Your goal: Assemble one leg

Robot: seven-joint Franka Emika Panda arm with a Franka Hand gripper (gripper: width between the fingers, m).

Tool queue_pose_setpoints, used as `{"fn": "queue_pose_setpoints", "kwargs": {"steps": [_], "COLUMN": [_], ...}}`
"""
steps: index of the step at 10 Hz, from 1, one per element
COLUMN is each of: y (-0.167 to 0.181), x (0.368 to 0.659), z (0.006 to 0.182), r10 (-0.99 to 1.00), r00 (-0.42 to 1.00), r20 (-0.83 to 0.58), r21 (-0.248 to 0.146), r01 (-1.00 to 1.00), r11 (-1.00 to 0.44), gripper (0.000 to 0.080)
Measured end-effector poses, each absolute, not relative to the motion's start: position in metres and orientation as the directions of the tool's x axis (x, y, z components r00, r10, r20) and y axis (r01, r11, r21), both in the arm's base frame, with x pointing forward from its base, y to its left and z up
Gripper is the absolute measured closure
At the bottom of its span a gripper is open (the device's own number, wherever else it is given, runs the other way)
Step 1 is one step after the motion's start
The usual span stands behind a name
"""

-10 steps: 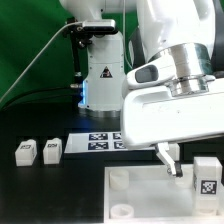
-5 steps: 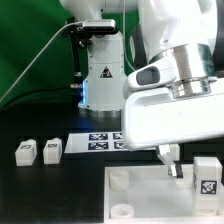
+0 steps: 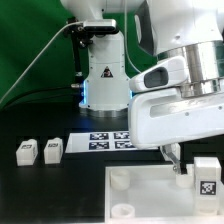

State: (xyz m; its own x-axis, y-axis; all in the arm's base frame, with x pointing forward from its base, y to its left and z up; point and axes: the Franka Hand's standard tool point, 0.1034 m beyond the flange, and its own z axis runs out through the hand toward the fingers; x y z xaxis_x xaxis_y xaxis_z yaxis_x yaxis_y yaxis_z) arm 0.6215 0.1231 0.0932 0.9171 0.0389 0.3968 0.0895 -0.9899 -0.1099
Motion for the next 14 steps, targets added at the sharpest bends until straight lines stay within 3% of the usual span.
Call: {"fn": "queue_pose_setpoints", "kwargs": {"steps": [8, 9, 10, 14], "y": [0.123, 0.124, 0.124, 0.118], "x": [0.622, 0.599, 0.614, 0.637], "z": [0.093, 0.076, 0.088, 0.094], "r10": [0.039, 0.052, 0.032, 0.01], "r00": [0.917, 0.975, 0.974, 0.987], "r20": [0.397, 0.218, 0.223, 0.158], "r21": [-0.11, -0.125, -0.132, -0.146], "r01": [0.09, 0.08, 0.063, 0.033], "r11": [-0.99, -0.989, -0.989, -0.989], "gripper": [0.0151, 0.0151, 0.0151, 0.0151]}}
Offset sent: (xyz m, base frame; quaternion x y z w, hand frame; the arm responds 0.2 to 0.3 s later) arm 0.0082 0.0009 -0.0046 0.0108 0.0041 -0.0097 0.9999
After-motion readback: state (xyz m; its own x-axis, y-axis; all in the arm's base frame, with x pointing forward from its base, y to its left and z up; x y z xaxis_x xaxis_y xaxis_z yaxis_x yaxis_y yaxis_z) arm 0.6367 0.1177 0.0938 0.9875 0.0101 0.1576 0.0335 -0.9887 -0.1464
